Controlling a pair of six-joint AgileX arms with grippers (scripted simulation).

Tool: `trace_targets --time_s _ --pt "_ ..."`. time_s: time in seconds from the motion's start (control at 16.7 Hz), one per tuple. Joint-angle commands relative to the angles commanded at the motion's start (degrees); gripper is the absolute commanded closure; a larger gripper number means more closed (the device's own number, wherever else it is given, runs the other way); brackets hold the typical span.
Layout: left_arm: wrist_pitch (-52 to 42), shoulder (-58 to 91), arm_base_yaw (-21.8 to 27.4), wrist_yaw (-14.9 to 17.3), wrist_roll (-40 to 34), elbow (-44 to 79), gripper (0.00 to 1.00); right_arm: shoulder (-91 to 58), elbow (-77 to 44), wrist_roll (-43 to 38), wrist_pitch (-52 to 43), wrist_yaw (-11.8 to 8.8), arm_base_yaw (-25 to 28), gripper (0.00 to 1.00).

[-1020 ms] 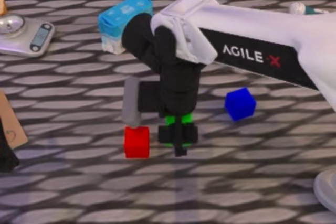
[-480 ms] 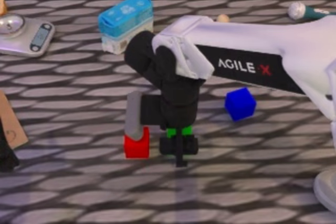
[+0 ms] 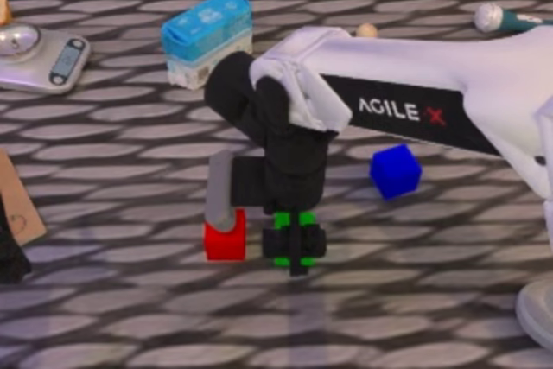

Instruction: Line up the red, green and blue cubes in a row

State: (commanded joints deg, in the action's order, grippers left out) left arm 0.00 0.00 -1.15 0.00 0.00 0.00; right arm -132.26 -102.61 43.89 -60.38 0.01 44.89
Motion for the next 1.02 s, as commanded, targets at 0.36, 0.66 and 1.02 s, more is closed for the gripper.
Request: trace_targets --time_s 0.36,0.66,1.02 --pt "0.0 0.0 0.0 0.0 0.0 0.0 0.0 0.0 0.0 0.0 0.0 0.0 0.0 0.0" --pt "0.0 0.0 0.0 0.0 0.0 0.0 0.0 0.0 0.0 0.0 0.0 0.0 0.0 0.0" --pt "0.0 0.0 0.0 0.0 0.0 0.0 0.0 1.07 -5.49 -0.04 -6.79 -0.02 0.01 0.0"
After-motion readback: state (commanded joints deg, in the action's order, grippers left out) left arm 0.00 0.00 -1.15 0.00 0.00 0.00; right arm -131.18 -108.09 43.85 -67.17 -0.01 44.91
